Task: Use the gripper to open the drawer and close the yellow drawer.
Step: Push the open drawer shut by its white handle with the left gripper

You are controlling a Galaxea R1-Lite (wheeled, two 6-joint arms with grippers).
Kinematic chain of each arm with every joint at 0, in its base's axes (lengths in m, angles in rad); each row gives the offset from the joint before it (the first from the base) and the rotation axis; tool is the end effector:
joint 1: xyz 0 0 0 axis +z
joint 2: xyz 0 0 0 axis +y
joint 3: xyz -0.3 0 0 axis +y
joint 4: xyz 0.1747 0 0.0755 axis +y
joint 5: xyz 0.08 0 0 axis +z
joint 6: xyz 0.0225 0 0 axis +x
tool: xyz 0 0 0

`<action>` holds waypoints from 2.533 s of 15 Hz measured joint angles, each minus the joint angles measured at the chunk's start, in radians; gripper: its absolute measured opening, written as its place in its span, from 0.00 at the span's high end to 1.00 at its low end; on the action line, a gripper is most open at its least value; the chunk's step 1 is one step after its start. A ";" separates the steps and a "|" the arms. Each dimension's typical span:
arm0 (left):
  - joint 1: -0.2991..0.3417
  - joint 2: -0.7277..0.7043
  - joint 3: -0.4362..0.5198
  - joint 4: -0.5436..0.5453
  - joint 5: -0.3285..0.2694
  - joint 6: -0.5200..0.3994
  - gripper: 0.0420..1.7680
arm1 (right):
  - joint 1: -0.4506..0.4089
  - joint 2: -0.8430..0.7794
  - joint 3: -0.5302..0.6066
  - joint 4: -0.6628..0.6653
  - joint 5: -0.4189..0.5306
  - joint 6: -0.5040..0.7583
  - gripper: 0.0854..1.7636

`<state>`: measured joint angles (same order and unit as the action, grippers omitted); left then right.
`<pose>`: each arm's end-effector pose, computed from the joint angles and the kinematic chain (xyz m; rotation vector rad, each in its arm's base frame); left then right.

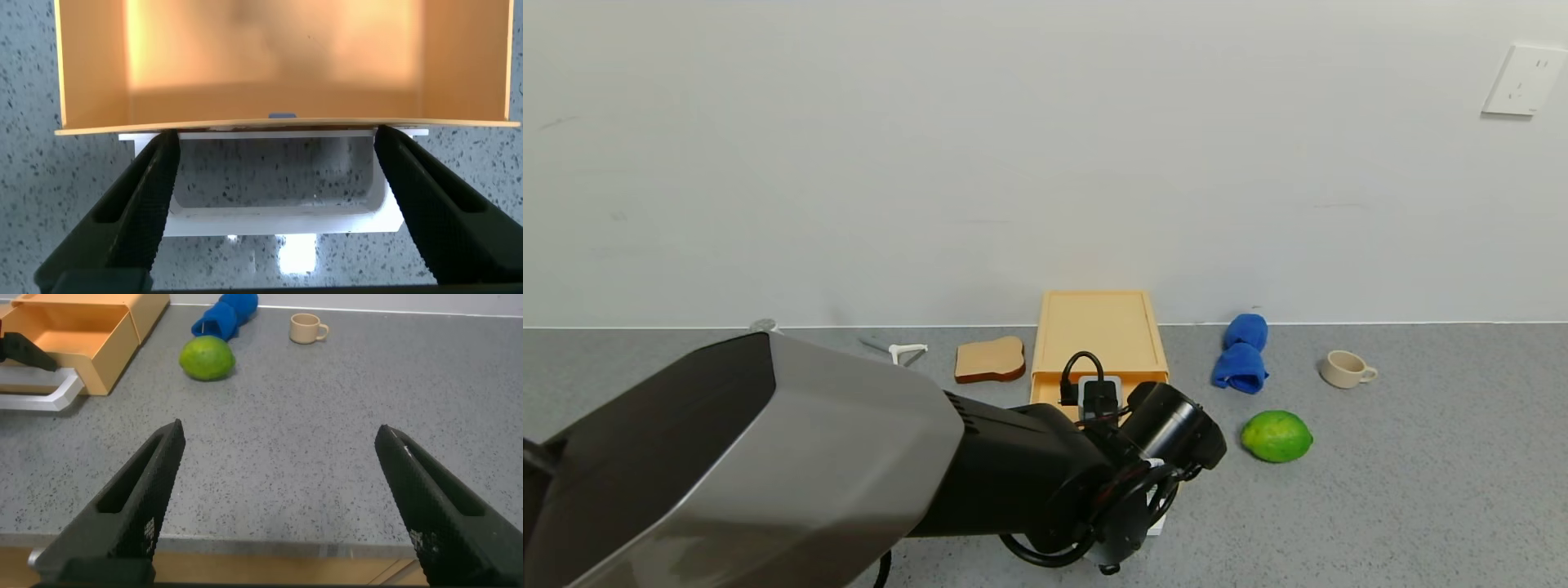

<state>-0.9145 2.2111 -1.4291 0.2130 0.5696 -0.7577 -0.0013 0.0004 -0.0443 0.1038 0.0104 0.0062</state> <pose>0.2600 -0.3176 0.0880 -0.0422 0.7853 -0.0205 -0.0265 0.0003 0.0771 0.0065 0.0599 0.0089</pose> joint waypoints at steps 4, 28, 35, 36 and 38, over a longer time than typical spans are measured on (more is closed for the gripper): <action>0.013 0.003 -0.019 -0.005 0.002 0.021 0.03 | 0.001 0.000 0.000 0.000 0.000 0.000 0.03; 0.154 0.142 -0.300 -0.002 -0.035 0.197 0.03 | 0.001 0.000 0.000 0.000 0.000 0.000 0.03; 0.183 0.173 -0.365 -0.003 -0.042 0.232 0.03 | 0.001 0.000 0.000 0.000 0.000 0.000 0.03; 0.188 0.177 -0.373 -0.004 -0.043 0.236 0.03 | 0.001 0.000 0.000 0.000 0.000 0.000 0.03; 0.193 0.183 -0.384 -0.003 -0.052 0.242 0.03 | 0.001 0.000 0.000 0.000 0.000 0.000 0.03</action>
<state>-0.7219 2.3938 -1.8136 0.2096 0.5177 -0.5155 -0.0004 0.0004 -0.0443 0.1043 0.0104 0.0057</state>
